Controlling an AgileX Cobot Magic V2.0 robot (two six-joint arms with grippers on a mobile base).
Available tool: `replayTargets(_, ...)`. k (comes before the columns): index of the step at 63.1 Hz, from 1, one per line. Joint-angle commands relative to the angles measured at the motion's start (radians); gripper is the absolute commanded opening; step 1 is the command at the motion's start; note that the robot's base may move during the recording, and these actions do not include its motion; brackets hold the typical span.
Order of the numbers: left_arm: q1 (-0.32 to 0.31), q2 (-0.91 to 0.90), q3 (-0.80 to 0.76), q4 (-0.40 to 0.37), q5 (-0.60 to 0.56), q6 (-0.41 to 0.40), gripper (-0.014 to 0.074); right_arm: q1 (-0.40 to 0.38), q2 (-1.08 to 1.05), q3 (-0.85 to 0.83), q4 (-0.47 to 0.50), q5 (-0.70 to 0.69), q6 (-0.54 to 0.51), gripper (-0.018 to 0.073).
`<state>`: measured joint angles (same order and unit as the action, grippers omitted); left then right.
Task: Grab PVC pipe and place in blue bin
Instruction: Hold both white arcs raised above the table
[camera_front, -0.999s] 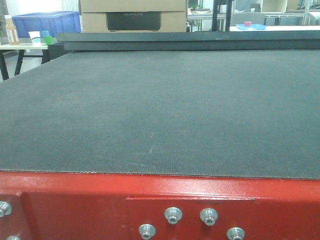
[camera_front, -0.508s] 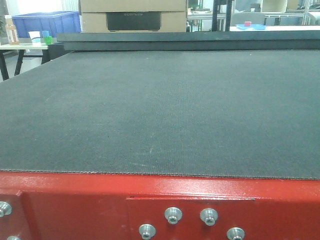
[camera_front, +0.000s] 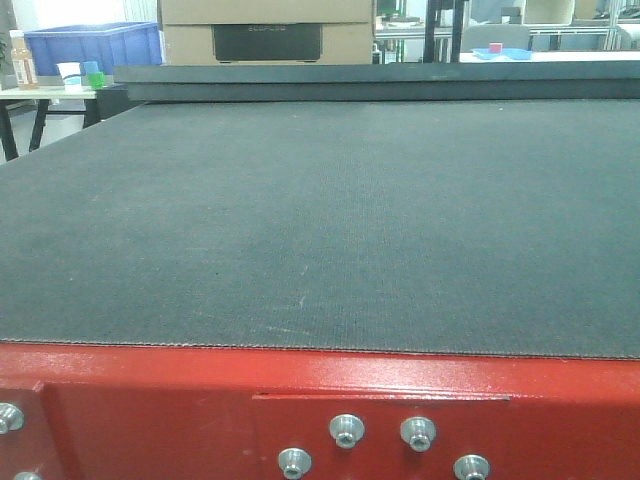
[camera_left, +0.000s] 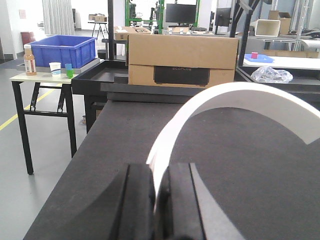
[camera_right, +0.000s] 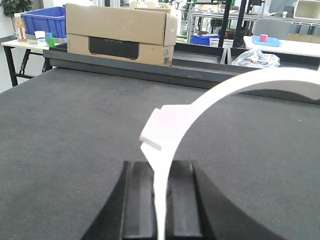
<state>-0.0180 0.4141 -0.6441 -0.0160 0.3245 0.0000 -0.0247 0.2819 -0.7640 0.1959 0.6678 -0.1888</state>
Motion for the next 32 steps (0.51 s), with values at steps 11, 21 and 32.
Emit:
replayTargets(11,-0.004,-0.007,-0.002,-0.002,-0.032,0.0,-0.0111,-0.001,-0.003,0.002,-0.01,-0.026,-0.004,-0.0155)
replayTargets(21,-0.004,-0.007,-0.002,-0.002,-0.032,0.0,-0.0111,-0.001,-0.003,0.002,-0.01,-0.026,-0.004,-0.0155)
replayTargets(32,-0.004,-0.007,-0.002,-0.002,-0.032,0.0,-0.0111,-0.001,-0.003,0.002,-0.01,-0.026,-0.004,-0.0155)
